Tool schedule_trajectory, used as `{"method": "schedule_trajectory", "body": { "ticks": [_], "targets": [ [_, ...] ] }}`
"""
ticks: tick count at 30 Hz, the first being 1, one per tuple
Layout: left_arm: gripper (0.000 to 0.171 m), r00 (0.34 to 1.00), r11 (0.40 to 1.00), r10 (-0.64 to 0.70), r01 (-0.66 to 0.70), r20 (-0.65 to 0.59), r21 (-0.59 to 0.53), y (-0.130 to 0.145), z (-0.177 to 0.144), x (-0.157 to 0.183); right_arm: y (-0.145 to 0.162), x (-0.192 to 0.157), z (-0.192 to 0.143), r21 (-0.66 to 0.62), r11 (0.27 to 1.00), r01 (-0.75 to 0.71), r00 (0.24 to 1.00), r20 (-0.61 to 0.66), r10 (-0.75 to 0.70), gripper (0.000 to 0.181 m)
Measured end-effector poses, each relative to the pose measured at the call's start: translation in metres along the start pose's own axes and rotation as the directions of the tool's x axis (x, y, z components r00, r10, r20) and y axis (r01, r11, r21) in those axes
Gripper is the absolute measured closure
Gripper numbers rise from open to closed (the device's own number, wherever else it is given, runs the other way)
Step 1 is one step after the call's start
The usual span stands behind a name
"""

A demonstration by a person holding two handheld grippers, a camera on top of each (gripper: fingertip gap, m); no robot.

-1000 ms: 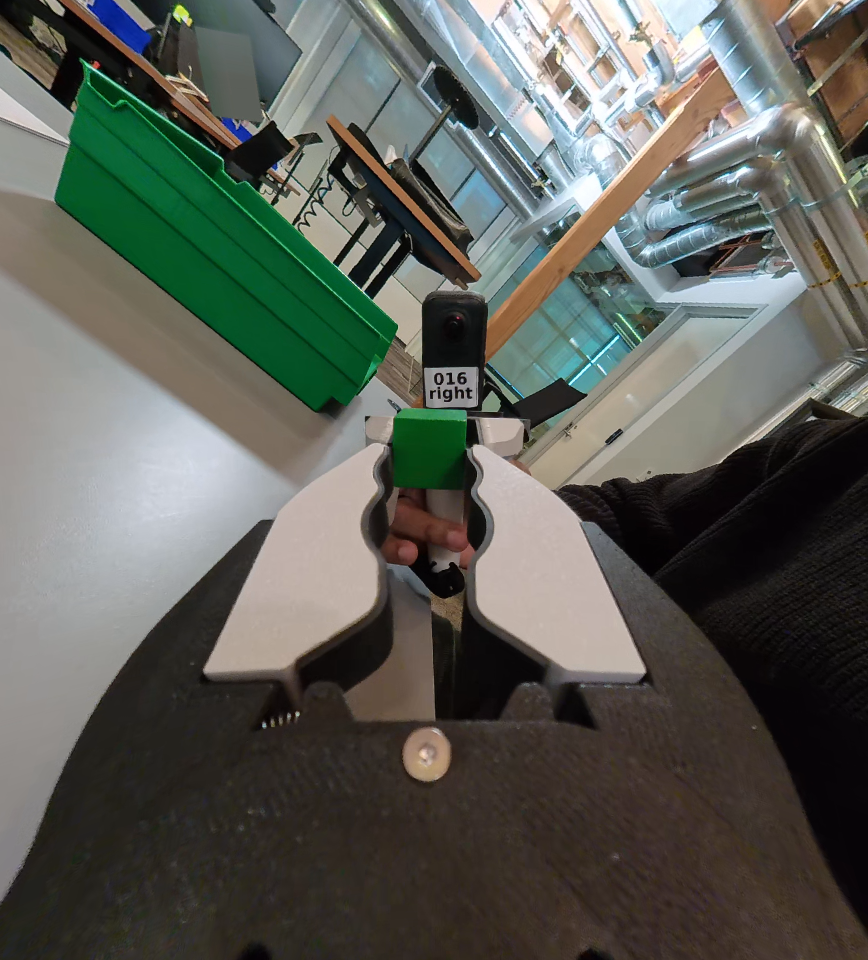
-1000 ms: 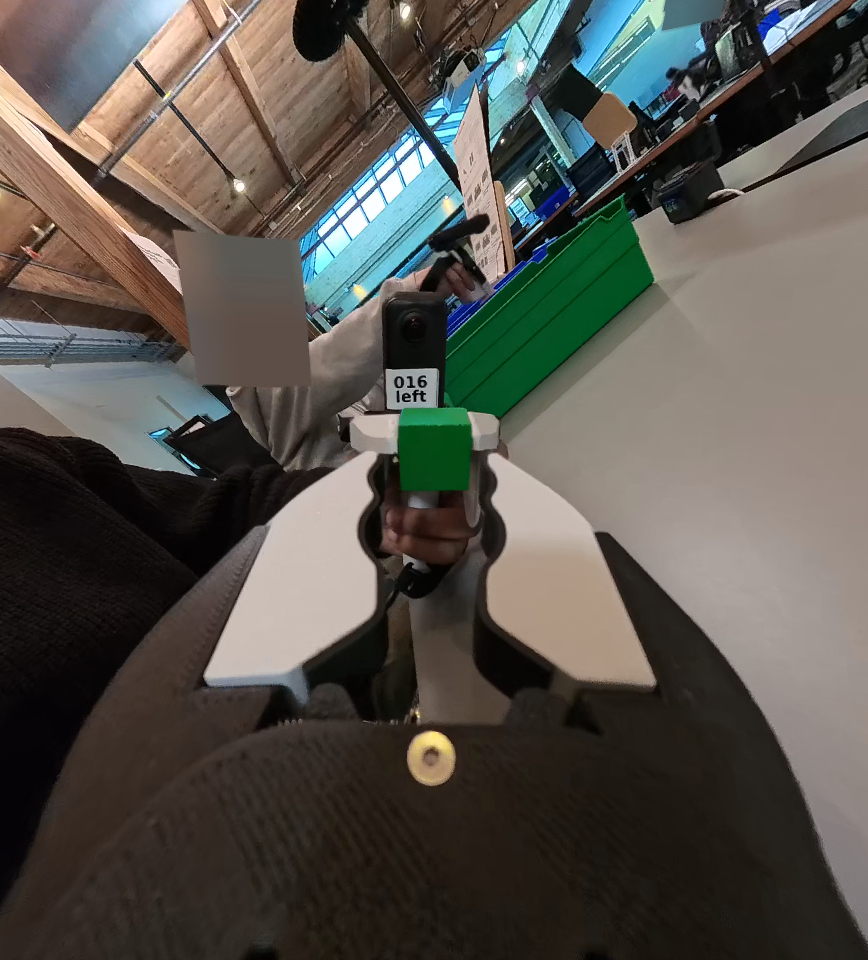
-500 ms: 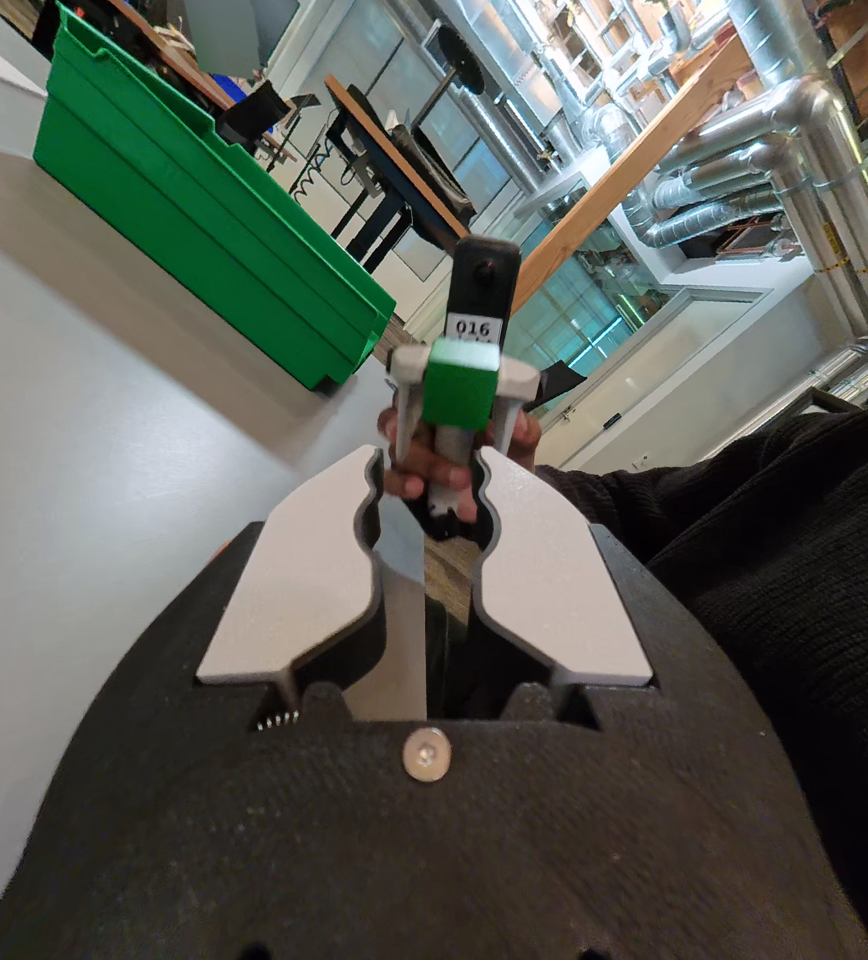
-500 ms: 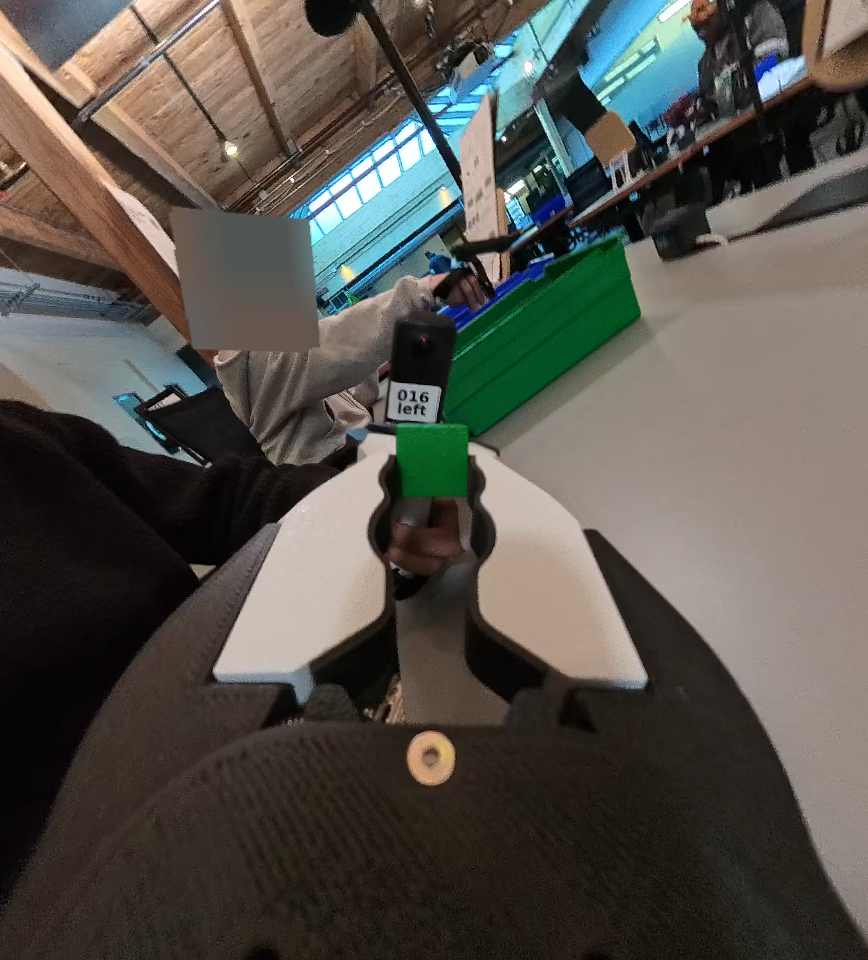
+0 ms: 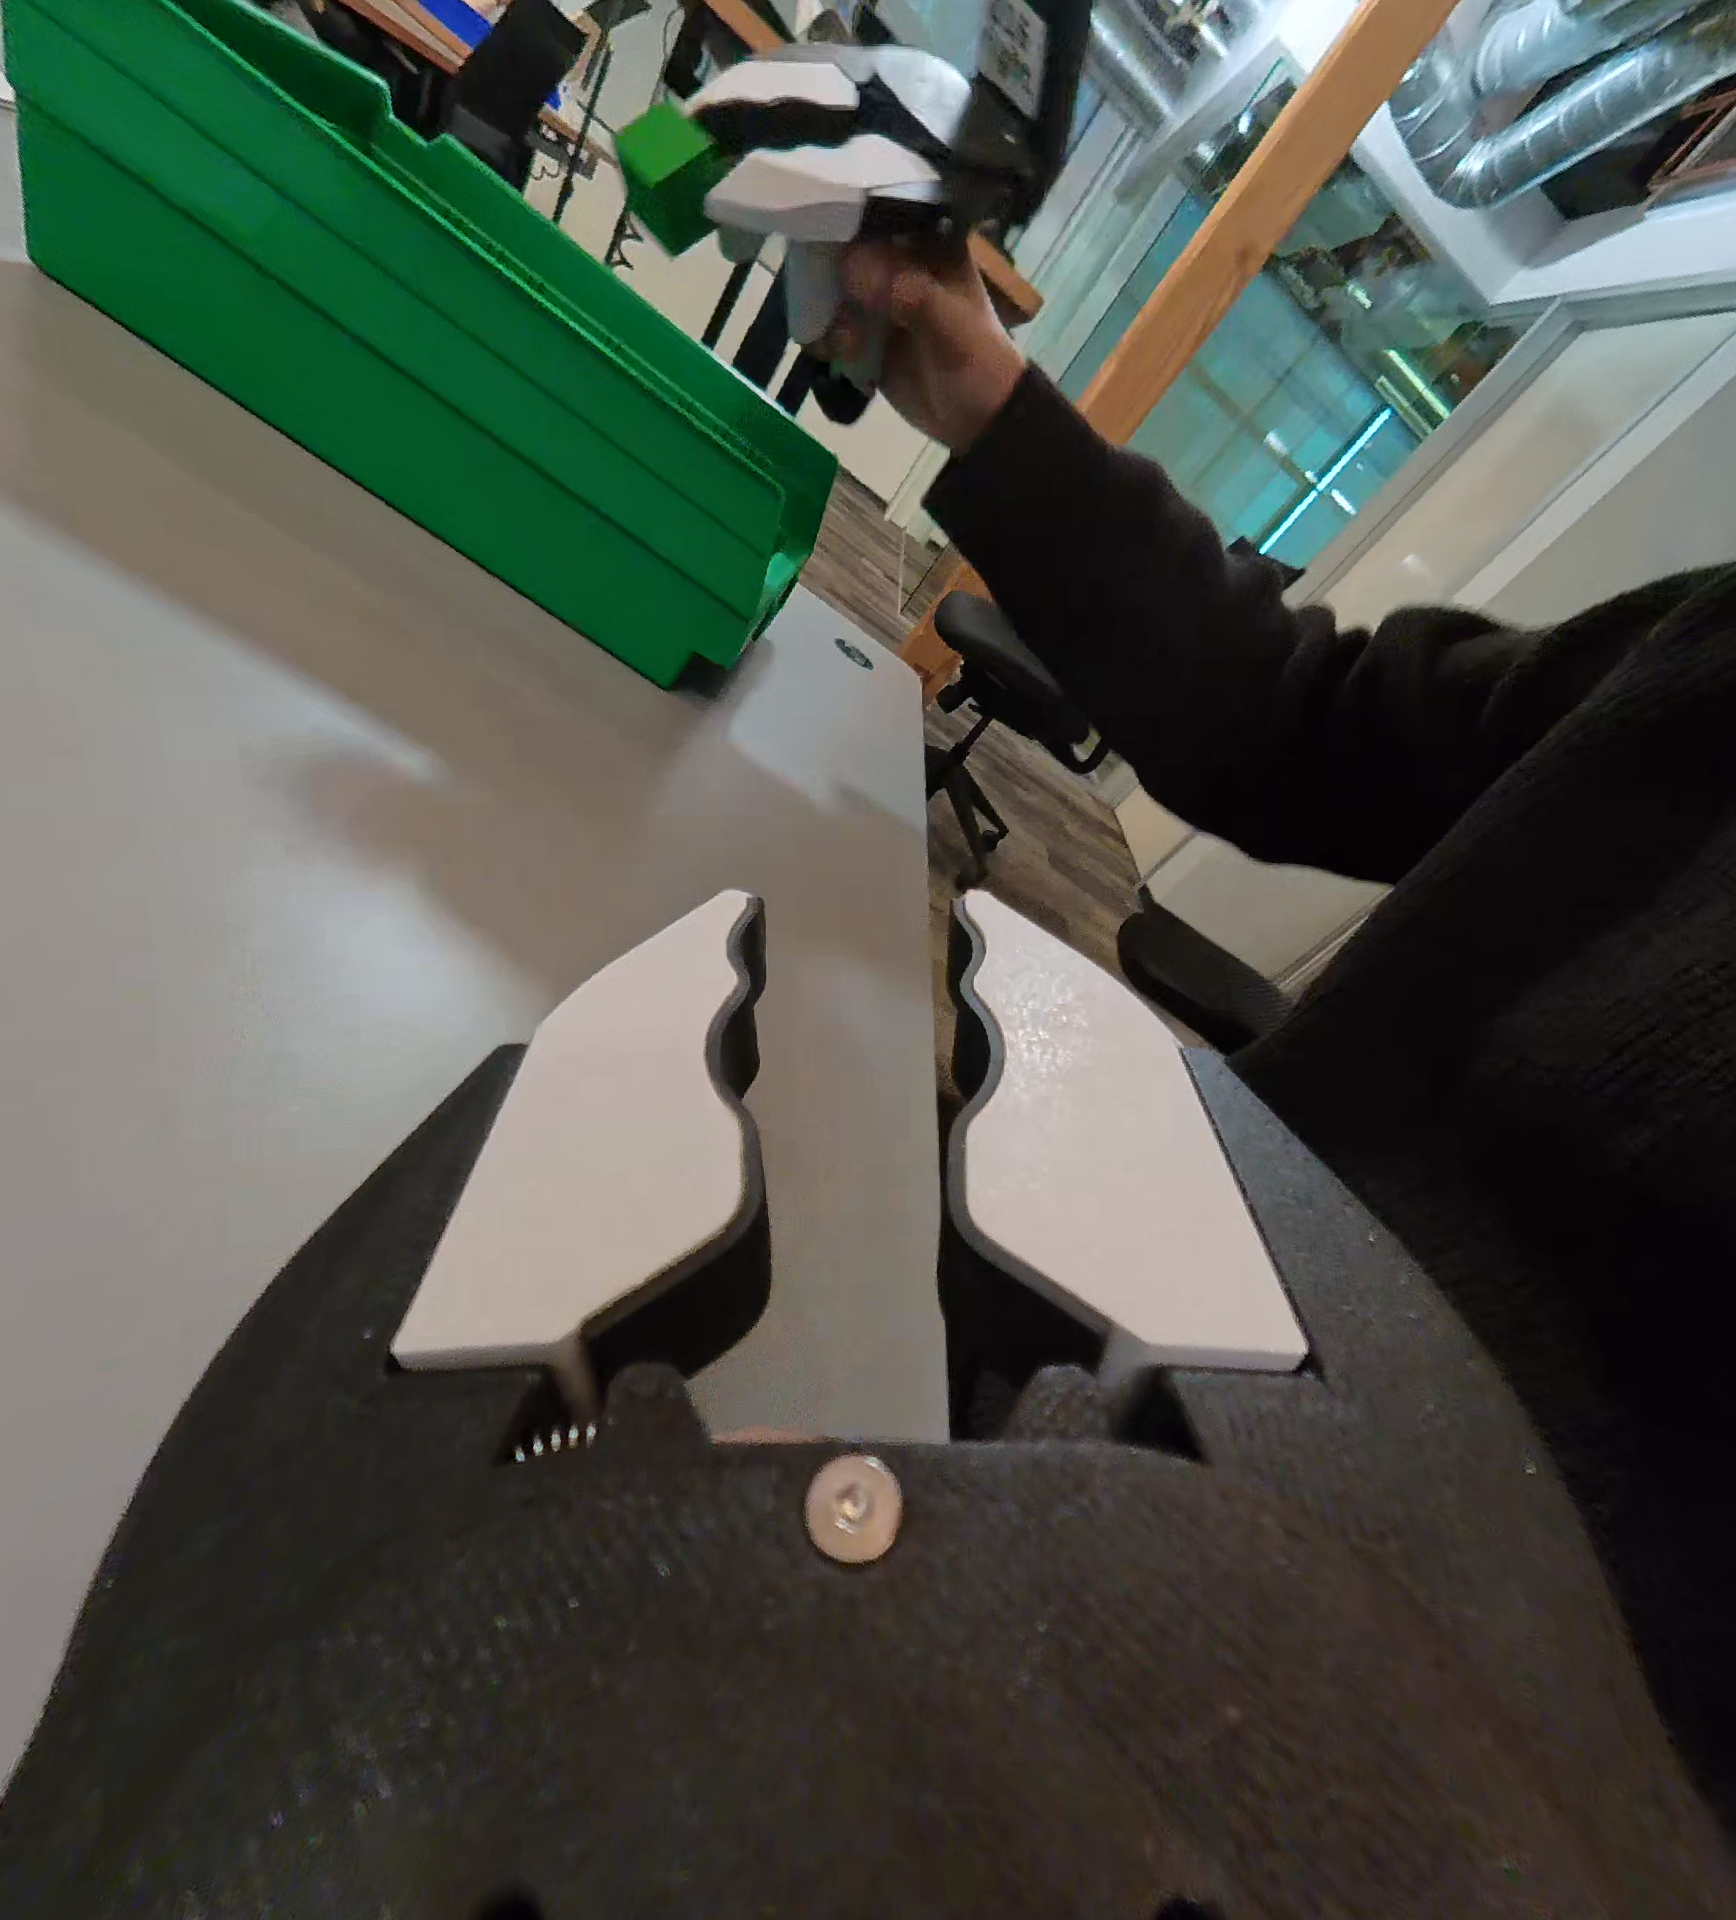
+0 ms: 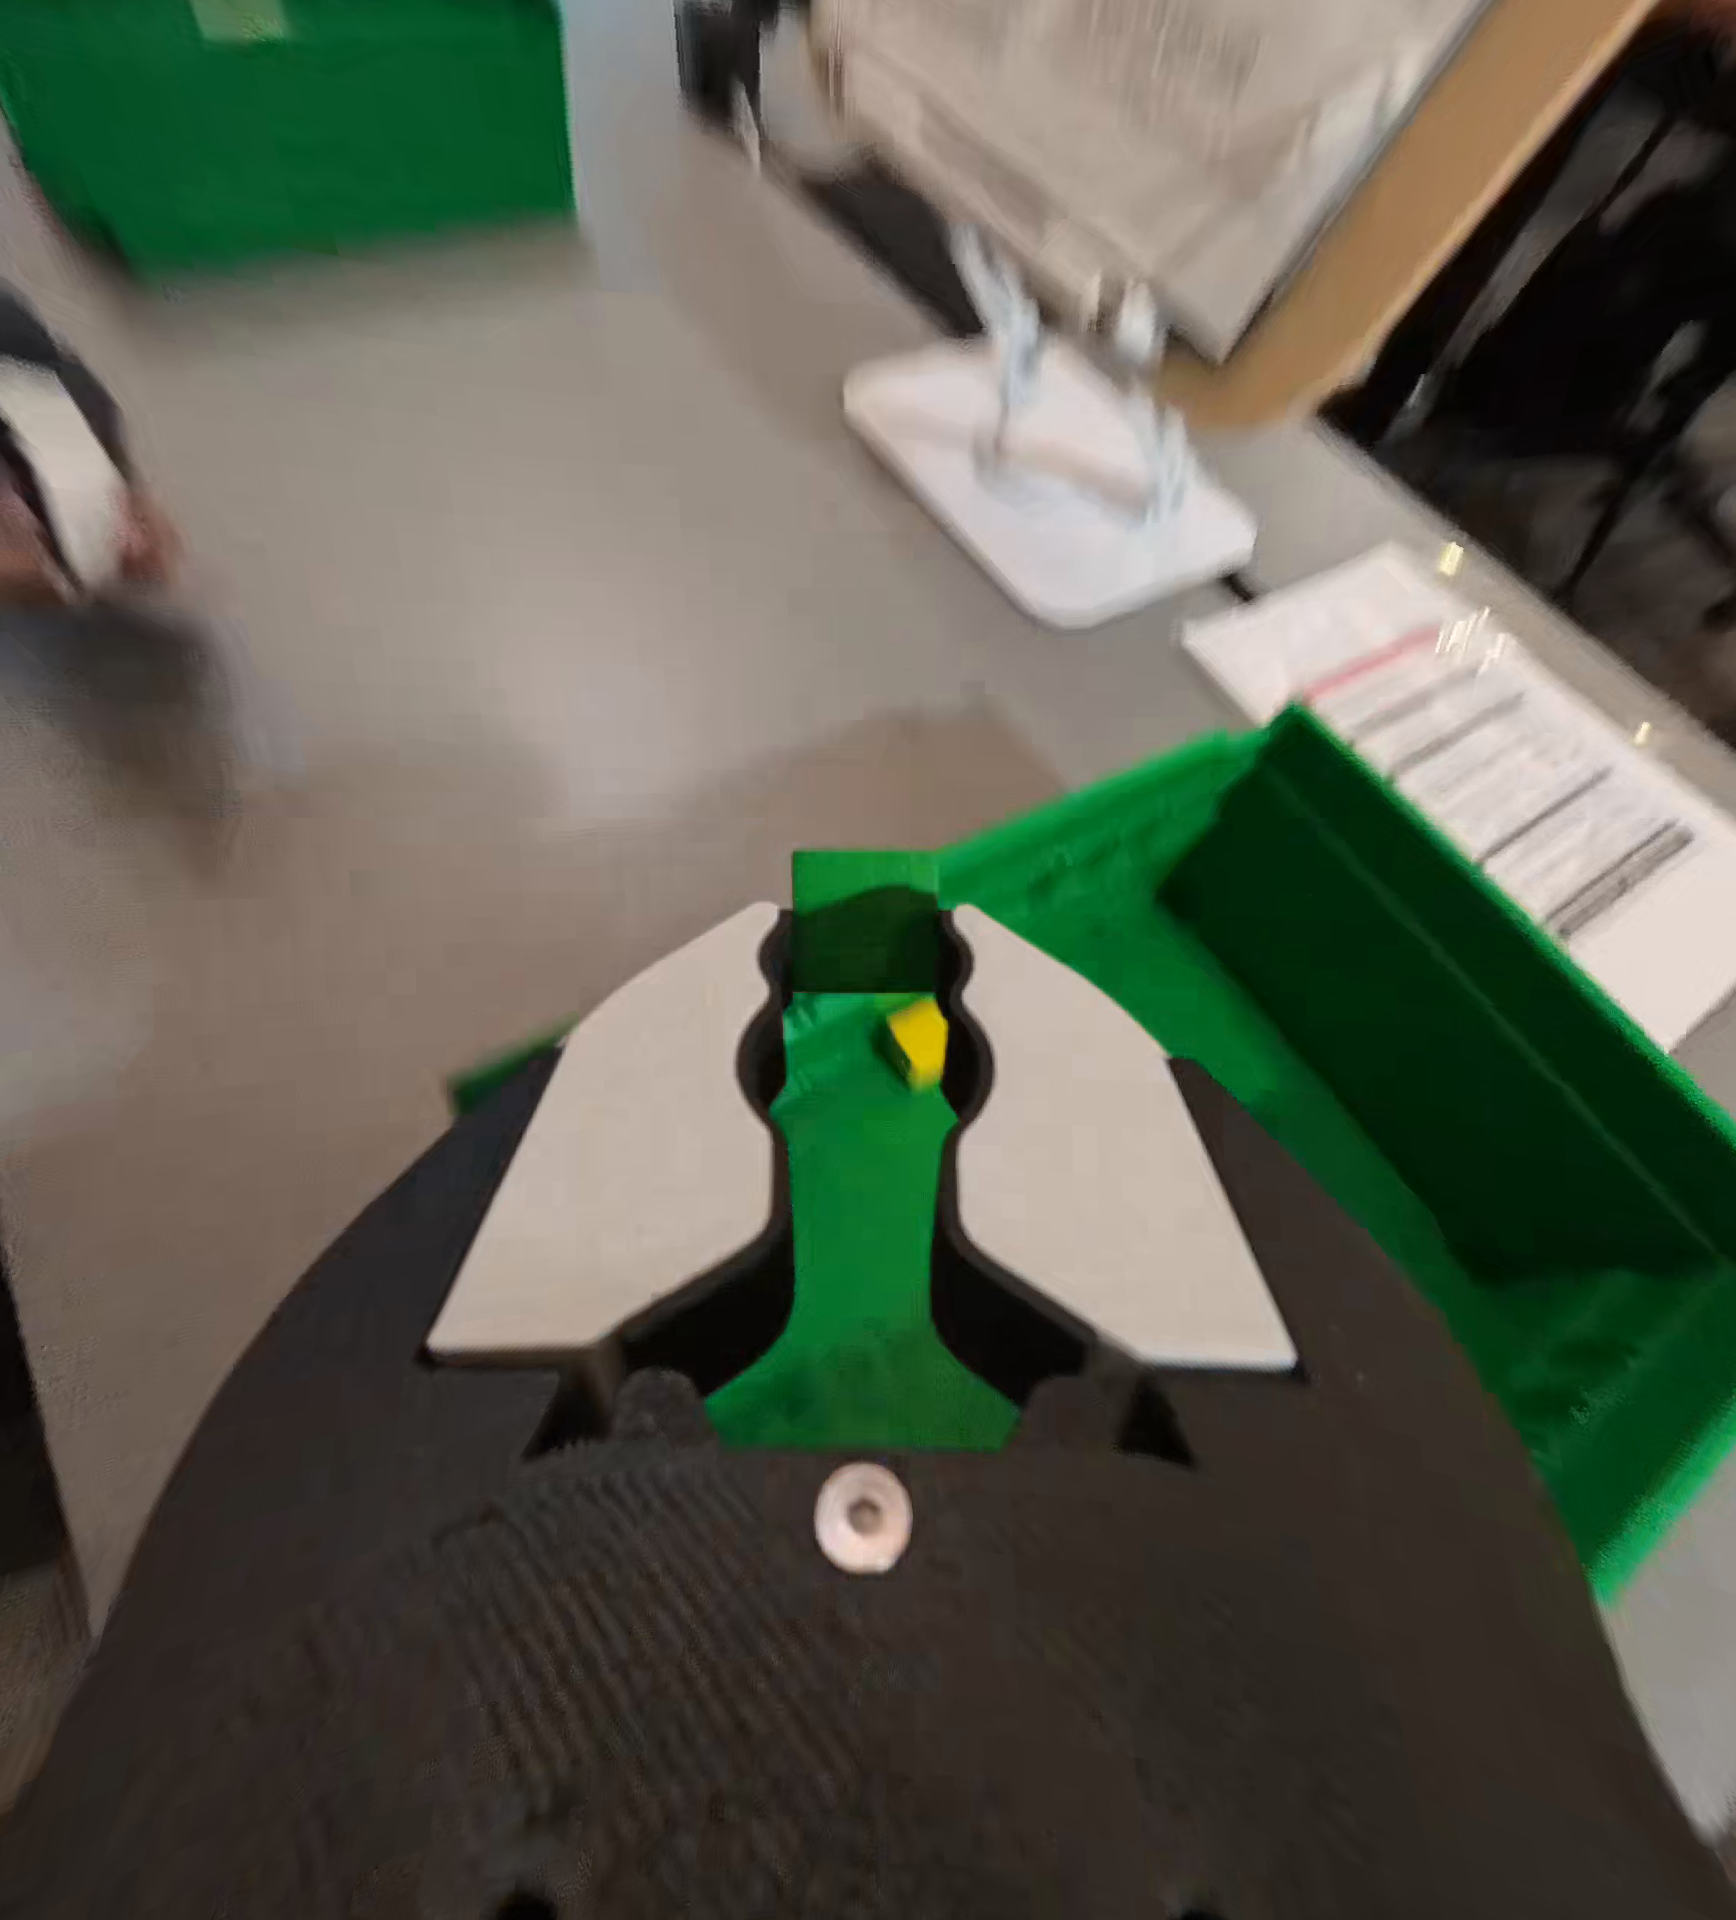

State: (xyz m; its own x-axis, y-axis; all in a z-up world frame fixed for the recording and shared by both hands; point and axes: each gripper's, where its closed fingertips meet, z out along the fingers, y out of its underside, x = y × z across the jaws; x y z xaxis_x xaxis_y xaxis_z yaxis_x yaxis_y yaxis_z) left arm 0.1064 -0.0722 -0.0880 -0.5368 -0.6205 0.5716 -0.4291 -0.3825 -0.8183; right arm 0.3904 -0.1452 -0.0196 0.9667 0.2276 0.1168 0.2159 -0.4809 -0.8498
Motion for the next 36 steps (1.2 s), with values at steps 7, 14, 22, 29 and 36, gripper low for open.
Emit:
{"method": "schedule_trajectory", "body": {
  "ticks": [7,14,22,29,36],
  "targets": [
    [0.145,0.980,0.979,-0.183,0.189,-0.084,0.072,-0.003,0.005,-0.005,0.068,0.021,0.046,-0.372,0.886,0.277,0.956,0.200,-0.215,0.154],
    [0.146,0.970,0.961,-0.237,0.242,-0.058,0.133,-0.006,0.009,-0.014,0.112,0.029,0.062,-0.534,0.729,0.428,0.895,0.360,-0.263,0.154],
    [0.142,0.924,0.930,-0.343,0.360,-0.169,0.076,-0.002,0.014,-0.009,0.122,0.034,0.069,-0.549,0.702,0.453,0.875,0.423,-0.235,0.154],
    [0.142,0.921,0.925,-0.350,0.369,-0.171,0.094,-0.004,0.012,-0.011,0.126,0.036,0.071,-0.540,0.718,0.439,0.873,0.443,-0.201,0.154],
    [0.142,0.921,0.926,-0.352,0.369,-0.168,0.080,-0.002,0.014,-0.011,0.126,0.038,0.071,-0.539,0.711,0.453,0.871,0.438,-0.222,0.154]
  ]
}}
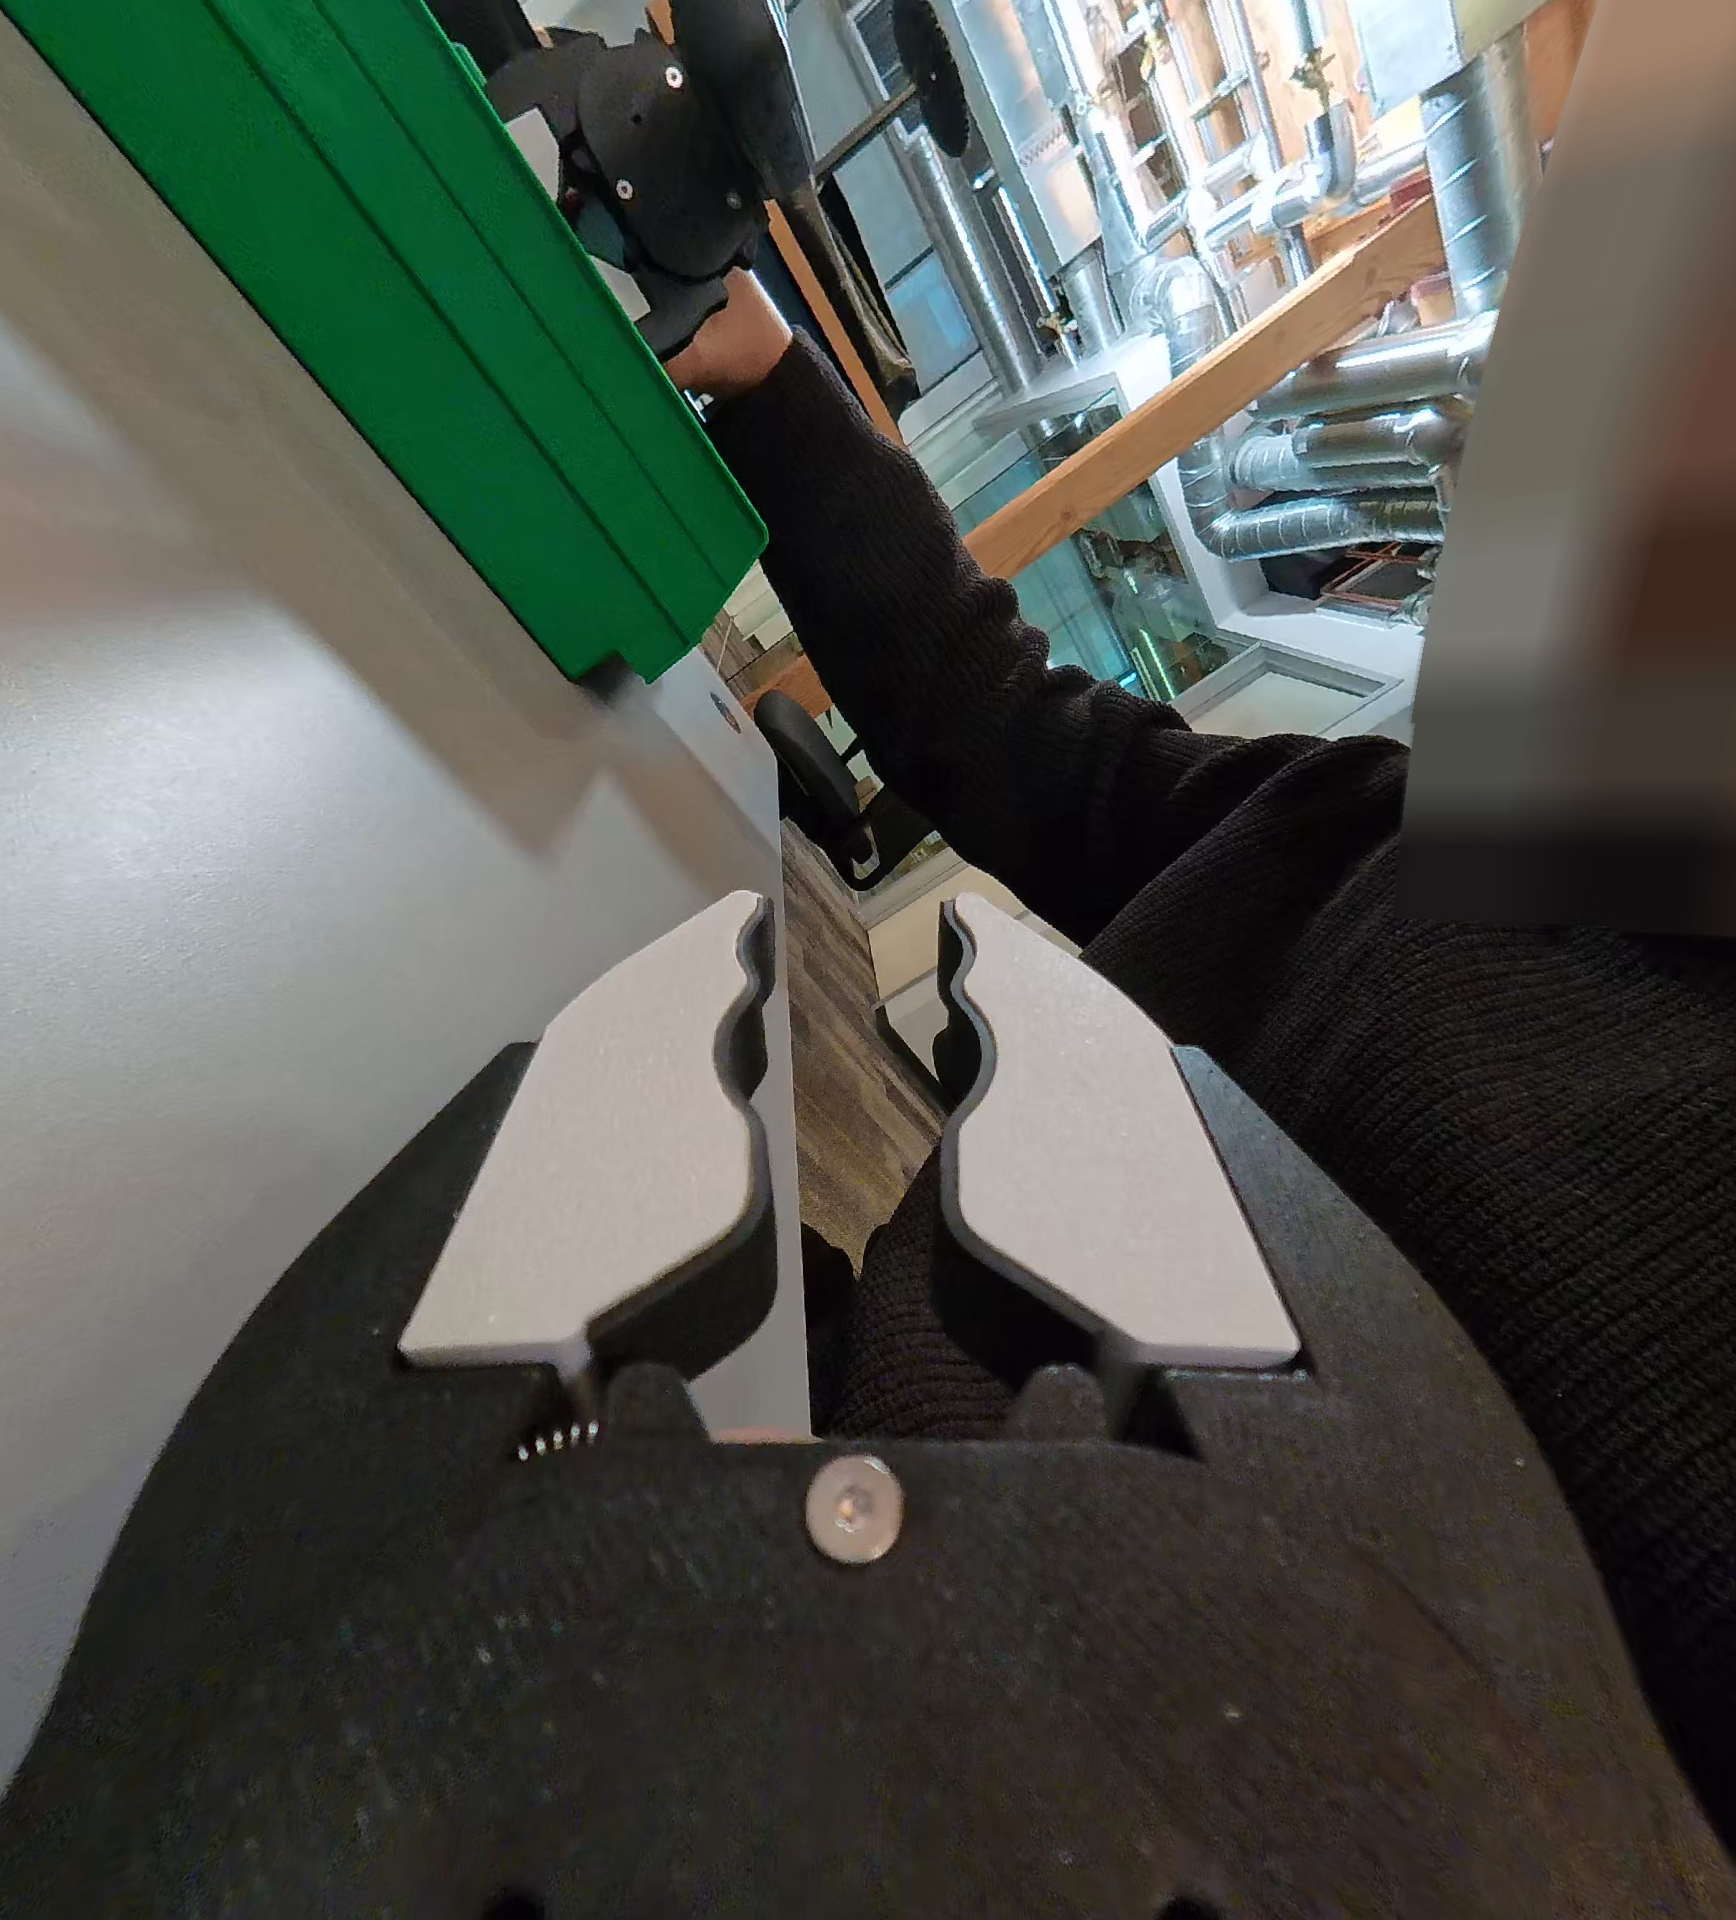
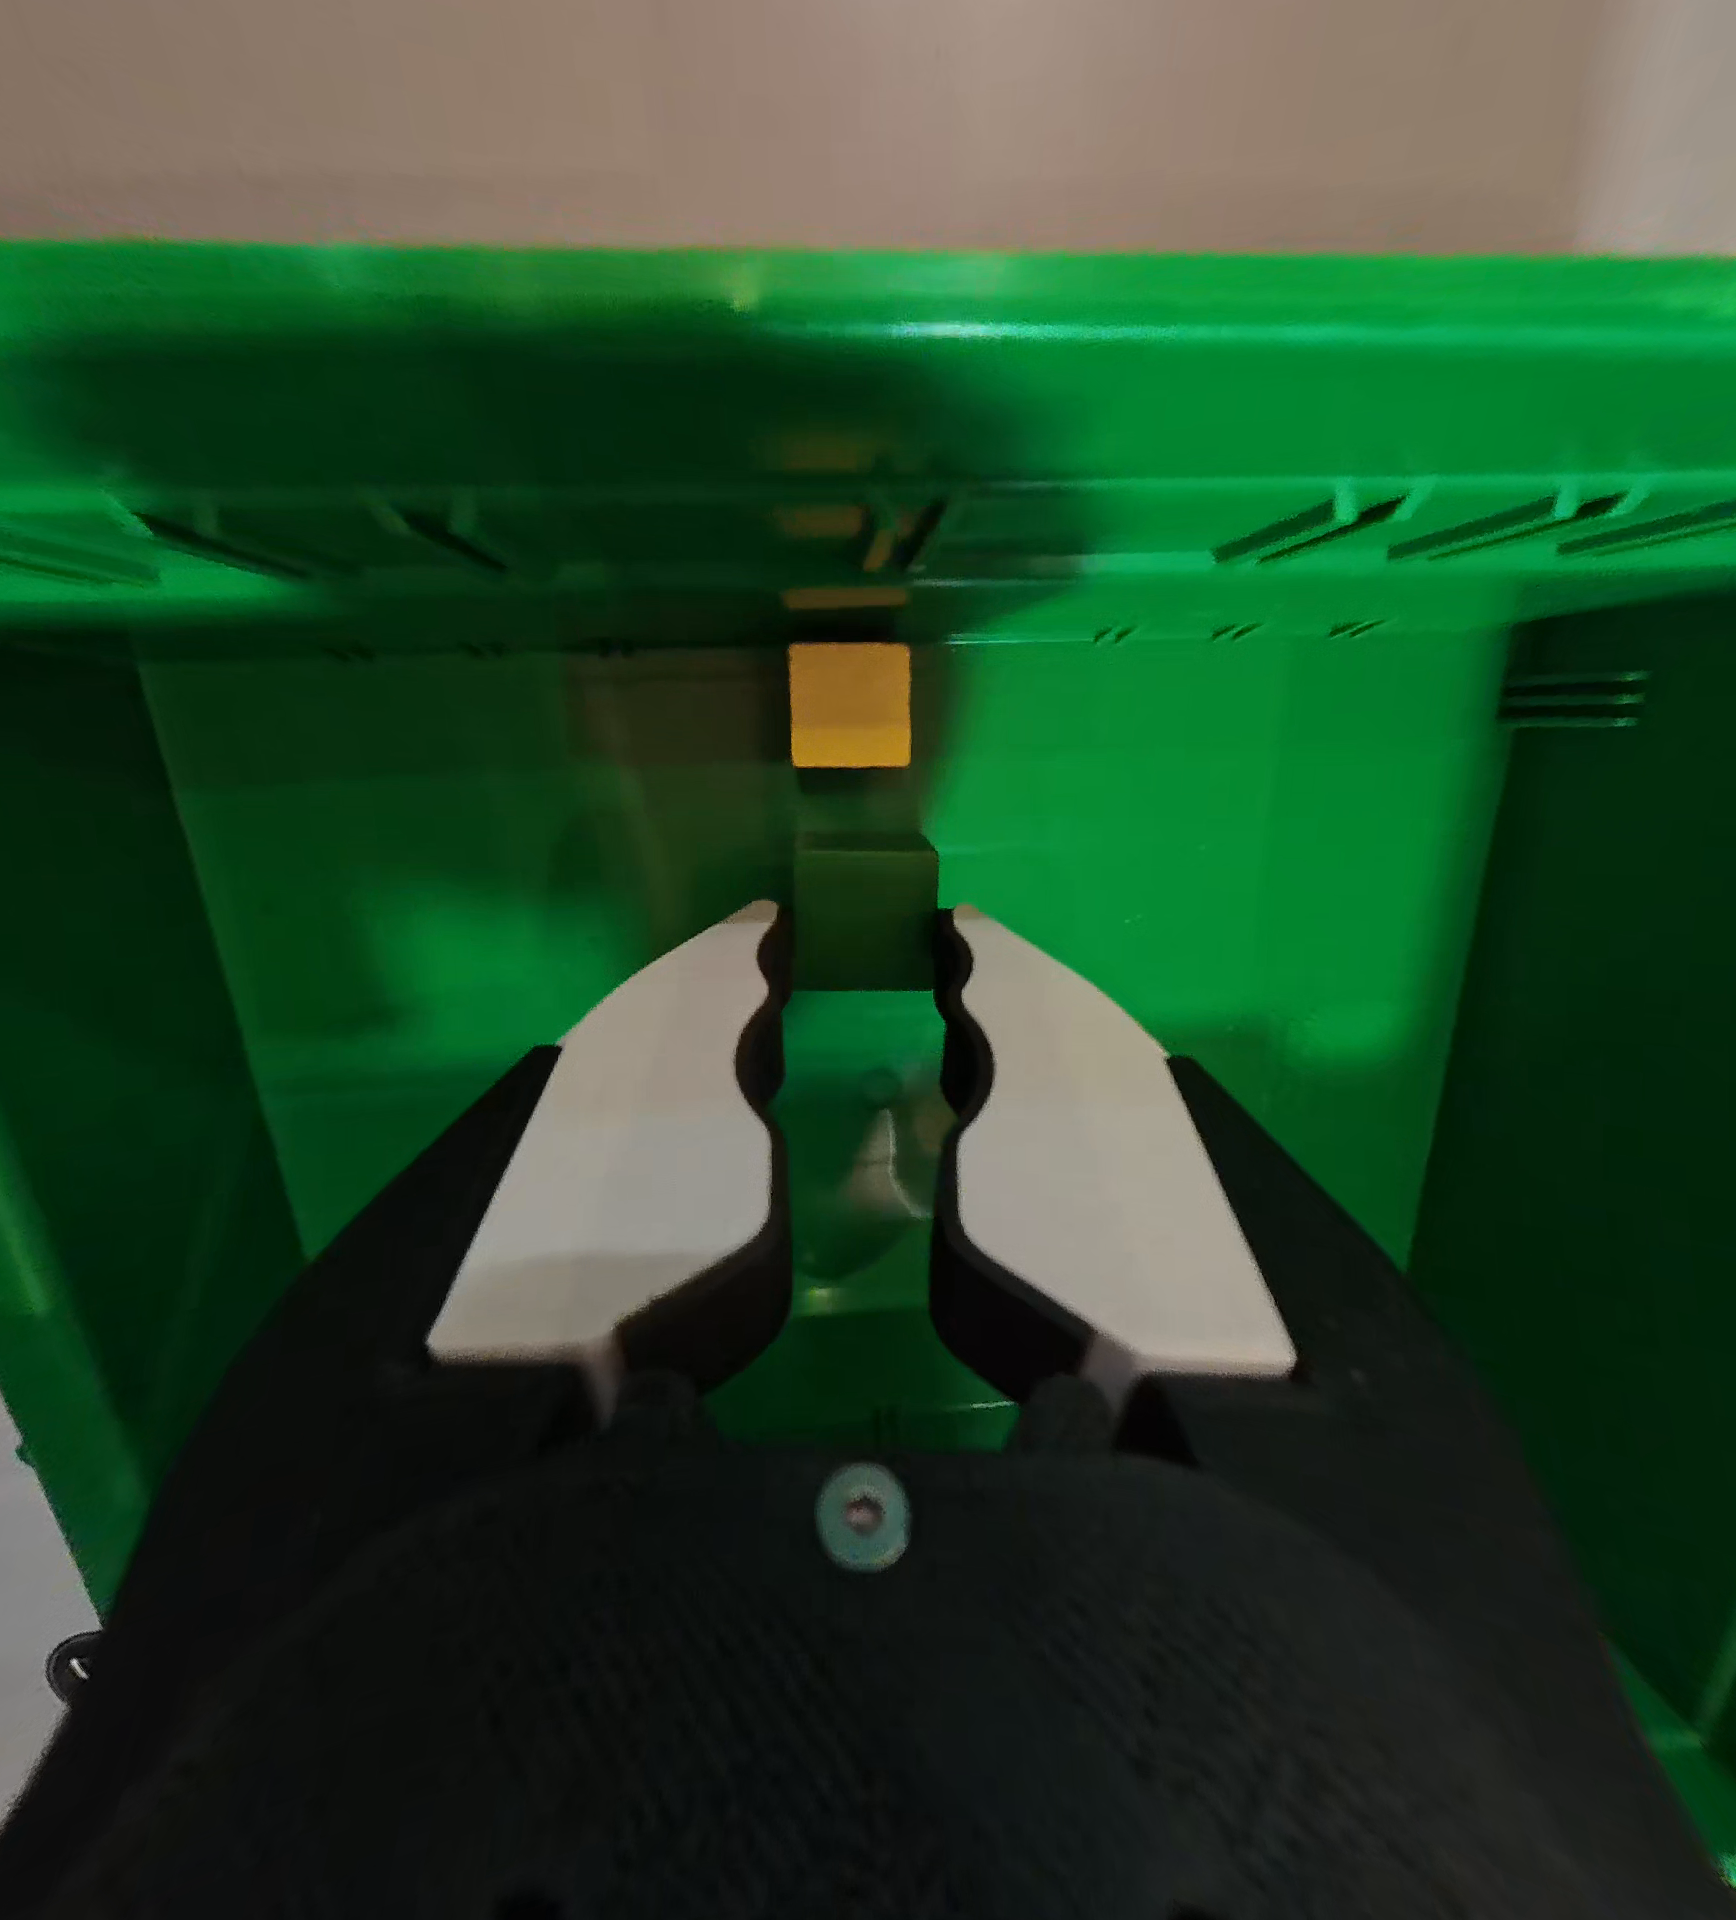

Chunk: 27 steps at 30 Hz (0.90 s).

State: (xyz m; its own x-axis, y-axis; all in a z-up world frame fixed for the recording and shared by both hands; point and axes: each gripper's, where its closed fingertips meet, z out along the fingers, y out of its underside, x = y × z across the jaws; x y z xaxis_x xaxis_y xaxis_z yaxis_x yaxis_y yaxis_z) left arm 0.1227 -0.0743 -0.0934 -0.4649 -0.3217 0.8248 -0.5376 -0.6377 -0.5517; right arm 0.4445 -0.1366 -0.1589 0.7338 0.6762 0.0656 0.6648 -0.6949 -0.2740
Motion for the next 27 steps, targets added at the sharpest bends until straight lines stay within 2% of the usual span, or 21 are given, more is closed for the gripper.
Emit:
{"method": "schedule_trajectory", "body": {
  "ticks": [12,13,15,17,20,23,27],
  "targets": [
    [0.142,1.000,1.000,-0.006,0.006,-0.012,-0.007,0.000,0.000,0.001,0.002,-0.004,-0.002,-0.011,1.000,-0.016,1.000,0.012,0.016,0.151],
    [0.142,1.000,1.000,-0.008,0.008,-0.016,-0.010,0.001,0.000,0.001,0.000,-0.002,-0.006,0.003,1.000,-0.028,1.000,-0.002,0.028,0.142],
    [0.143,1.000,1.000,-0.007,0.007,-0.019,-0.014,0.001,0.000,0.002,-0.008,0.000,-0.022,0.071,0.996,-0.055,0.998,-0.023,0.056,0.137],
    [0.143,1.000,1.000,-0.007,0.007,-0.023,-0.015,0.001,0.000,0.002,-0.019,0.002,-0.041,0.162,0.985,-0.067,0.996,-0.048,0.075,0.136],
    [0.142,0.999,1.000,-0.015,0.014,-0.034,-0.020,0.001,0.000,0.003,-0.022,0.001,-0.059,0.212,0.974,-0.084,0.992,-0.077,0.102,0.141],
    [0.142,0.999,1.000,-0.008,0.008,-0.037,-0.015,0.001,0.000,0.004,-0.011,-0.003,-0.050,0.163,0.983,-0.091,0.990,-0.092,0.107,0.142],
    [0.142,0.999,1.000,-0.005,0.004,-0.042,-0.008,0.000,-0.001,0.005,0.005,-0.009,-0.020,0.088,0.987,-0.132,0.987,-0.077,0.139,0.130]
  ]
}}
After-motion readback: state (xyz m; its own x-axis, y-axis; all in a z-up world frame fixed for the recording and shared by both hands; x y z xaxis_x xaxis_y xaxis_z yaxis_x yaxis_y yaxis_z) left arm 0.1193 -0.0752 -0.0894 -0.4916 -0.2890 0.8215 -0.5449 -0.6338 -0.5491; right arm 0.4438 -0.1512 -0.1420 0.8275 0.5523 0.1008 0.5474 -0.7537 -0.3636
